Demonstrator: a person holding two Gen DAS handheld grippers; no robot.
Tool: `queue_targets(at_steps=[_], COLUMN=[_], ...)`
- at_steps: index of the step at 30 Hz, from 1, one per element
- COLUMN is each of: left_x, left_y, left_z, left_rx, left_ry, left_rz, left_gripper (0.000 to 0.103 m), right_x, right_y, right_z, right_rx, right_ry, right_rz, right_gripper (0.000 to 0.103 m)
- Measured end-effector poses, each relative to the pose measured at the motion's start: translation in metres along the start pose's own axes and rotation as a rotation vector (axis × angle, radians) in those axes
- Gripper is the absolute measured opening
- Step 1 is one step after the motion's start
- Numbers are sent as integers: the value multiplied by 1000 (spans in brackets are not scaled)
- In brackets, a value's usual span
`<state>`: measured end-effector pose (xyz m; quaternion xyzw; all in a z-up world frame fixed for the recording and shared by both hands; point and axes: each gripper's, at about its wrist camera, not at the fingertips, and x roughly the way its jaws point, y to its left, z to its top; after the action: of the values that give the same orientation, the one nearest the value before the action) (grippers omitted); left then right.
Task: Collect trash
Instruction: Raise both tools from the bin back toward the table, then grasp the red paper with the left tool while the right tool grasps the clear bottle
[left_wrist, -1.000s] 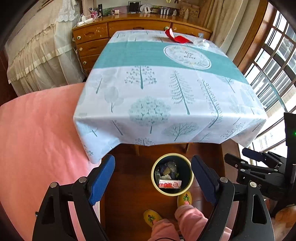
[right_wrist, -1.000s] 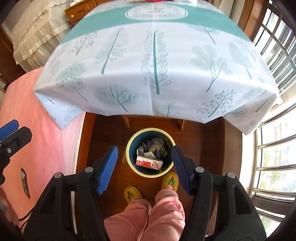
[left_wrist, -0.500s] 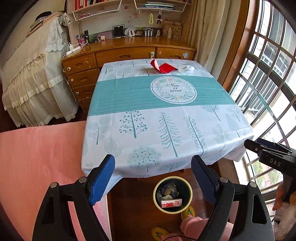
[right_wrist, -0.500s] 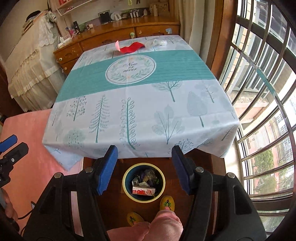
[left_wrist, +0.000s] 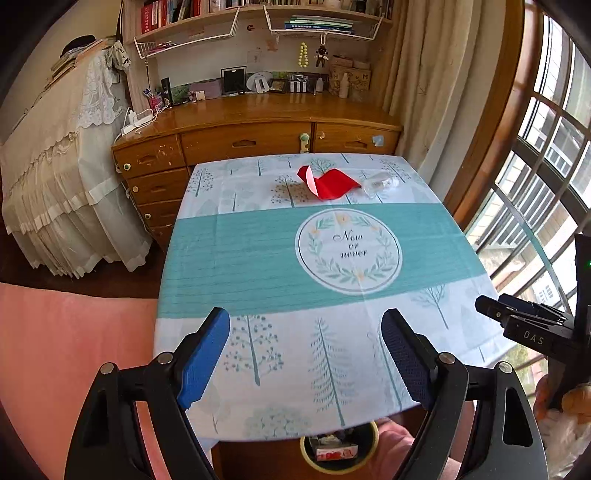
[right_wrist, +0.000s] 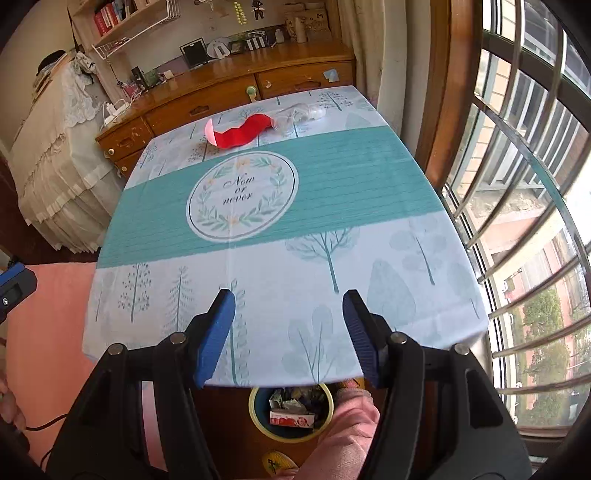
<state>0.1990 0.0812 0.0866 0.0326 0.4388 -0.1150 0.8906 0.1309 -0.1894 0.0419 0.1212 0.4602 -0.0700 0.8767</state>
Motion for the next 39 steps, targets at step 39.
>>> queue_targets(at_steps=[39], left_x=[438], left_y=[-12], left_z=[229], left_rx=[-409], left_ry=[343], left_rz=[90], left_gripper=[68], right_x=[375], right_y=[-79], right_z=[308], right_rx=[445], right_ry=[264], right_rz=[344], right_gripper=[58])
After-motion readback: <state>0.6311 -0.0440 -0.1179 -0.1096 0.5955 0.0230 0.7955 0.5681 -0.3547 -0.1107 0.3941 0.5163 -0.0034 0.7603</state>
